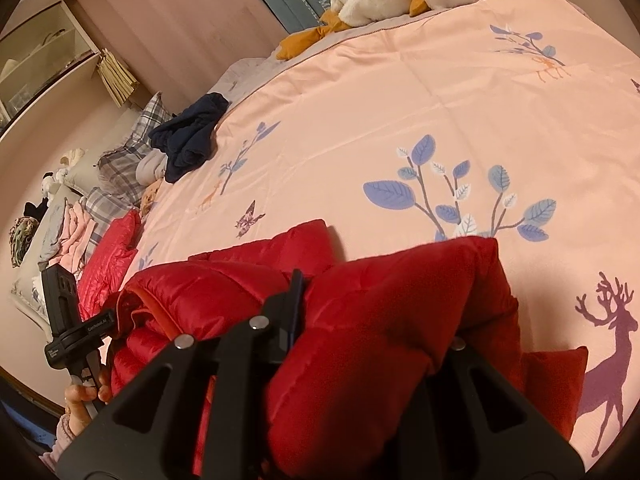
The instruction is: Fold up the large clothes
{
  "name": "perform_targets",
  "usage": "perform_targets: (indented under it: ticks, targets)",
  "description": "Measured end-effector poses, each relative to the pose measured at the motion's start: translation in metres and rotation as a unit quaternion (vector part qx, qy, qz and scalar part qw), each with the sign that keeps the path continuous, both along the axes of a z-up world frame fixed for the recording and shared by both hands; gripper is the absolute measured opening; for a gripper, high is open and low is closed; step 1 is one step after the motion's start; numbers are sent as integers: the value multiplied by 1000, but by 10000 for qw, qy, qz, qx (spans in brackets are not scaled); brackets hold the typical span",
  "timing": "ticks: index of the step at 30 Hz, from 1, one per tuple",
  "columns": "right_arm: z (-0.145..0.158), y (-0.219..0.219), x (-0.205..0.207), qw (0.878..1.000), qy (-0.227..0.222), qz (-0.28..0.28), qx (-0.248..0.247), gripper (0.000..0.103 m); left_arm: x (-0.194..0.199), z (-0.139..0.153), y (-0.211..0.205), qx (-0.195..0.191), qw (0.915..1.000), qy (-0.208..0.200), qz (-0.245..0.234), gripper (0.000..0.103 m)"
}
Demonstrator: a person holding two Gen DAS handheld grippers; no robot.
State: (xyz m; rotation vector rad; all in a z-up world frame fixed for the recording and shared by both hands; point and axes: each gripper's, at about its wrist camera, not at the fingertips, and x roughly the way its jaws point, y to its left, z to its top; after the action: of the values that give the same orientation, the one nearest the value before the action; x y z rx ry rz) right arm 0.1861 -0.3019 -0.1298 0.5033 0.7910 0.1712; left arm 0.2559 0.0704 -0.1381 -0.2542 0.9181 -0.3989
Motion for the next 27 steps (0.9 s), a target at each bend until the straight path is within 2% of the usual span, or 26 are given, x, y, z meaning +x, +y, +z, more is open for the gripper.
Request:
perform_targets:
  ticks: [15, 24, 27]
  targets:
    - [0, -1, 1, 10000, 53, 16, 71, 22, -1, -1, -3, 143, 9999, -54, 9, 16]
    - [5, -2, -4, 9999, 26, -4, 148, 32, -6, 3, -6, 237, 9996, -119, 66, 17]
    - [8, -1, -7, 9998, -12, -2, 207, 39, -8, 5, -7, 243, 9996, -116, 88, 18]
